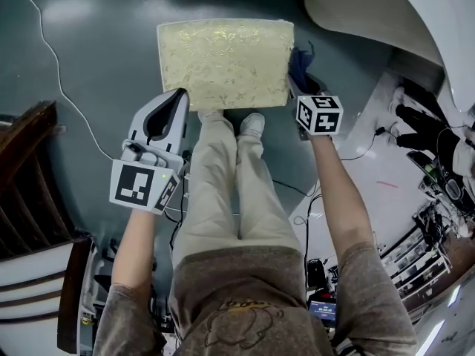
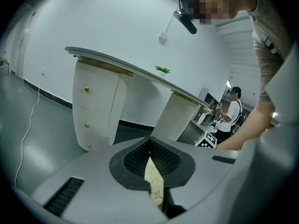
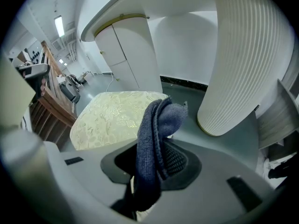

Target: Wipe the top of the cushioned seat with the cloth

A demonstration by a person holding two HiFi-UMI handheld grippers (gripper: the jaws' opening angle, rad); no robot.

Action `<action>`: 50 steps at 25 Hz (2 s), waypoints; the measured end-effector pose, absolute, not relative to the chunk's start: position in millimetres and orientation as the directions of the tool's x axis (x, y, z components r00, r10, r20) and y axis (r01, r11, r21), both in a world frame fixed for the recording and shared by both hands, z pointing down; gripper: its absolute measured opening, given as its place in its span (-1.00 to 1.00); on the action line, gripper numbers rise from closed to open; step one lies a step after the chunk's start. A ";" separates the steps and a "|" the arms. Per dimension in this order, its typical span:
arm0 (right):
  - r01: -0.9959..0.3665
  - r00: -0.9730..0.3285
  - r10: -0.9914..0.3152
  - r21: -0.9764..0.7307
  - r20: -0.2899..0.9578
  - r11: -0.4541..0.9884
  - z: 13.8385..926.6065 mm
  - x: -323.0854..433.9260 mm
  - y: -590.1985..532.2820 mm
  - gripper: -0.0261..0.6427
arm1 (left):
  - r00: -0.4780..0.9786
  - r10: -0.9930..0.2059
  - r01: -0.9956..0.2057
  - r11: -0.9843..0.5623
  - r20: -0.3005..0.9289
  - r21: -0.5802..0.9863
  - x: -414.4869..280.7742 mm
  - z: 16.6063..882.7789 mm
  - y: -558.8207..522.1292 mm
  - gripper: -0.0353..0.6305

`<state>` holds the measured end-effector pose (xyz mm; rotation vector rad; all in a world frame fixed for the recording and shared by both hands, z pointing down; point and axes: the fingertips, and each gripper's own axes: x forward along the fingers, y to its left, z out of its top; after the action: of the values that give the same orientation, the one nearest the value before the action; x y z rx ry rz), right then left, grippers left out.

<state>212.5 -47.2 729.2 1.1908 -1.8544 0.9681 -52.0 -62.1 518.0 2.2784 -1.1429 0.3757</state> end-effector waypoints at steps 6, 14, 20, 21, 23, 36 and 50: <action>-0.931 -0.342 -0.393 -0.250 0.853 0.267 723.3 201.1 -48.8 -0.58 | 0.595 -0.649 -0.804 -0.476 0.474 0.357 -53.3 517.7 -61.2 -0.84; -0.906 -0.407 -0.401 -0.307 0.821 0.291 715.0 167.6 -50.8 -0.59 | 0.592 -0.652 -0.806 -0.470 0.473 0.361 -54.9 518.8 -60.0 -0.84; -0.872 -0.468 -0.380 -0.347 0.798 0.346 711.5 119.2 -53.6 -0.59 | 0.582 -0.657 -0.813 -0.457 0.480 0.361 -64.0 518.9 -55.9 -0.84; -0.867 -0.476 -0.377 -0.352 0.795 0.352 711.5 111.8 -53.9 -0.59 | 0.579 -0.659 -0.815 -0.453 0.480 0.361 -66.4 519.4 -55.3 -0.84; -0.857 -0.490 -0.367 -0.361 0.790 0.368 712.2 97.2 -53.6 -0.59 | 0.571 -0.665 -0.820 -0.444 0.481 0.361 -71.3 521.1 -53.7 -0.84; -0.772 -0.594 -0.288 -0.430 0.752 0.469 711.9 3.7 -49.7 -0.59 | 0.518 -0.700 -0.853 -0.380 0.491 0.358 -104.2 523.7 -44.3 -0.84; -0.689 -0.681 -0.214 -0.513 0.701 0.513 709.2 -73.6 -40.5 -0.59 | 0.474 -0.723 -0.876 -0.330 0.503 0.351 -130.6 524.6 -34.9 -0.84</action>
<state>-73.6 -40.5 709.2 0.7343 -2.1880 1.0933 -130.6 -34.9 524.6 2.1401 -1.3193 0.3423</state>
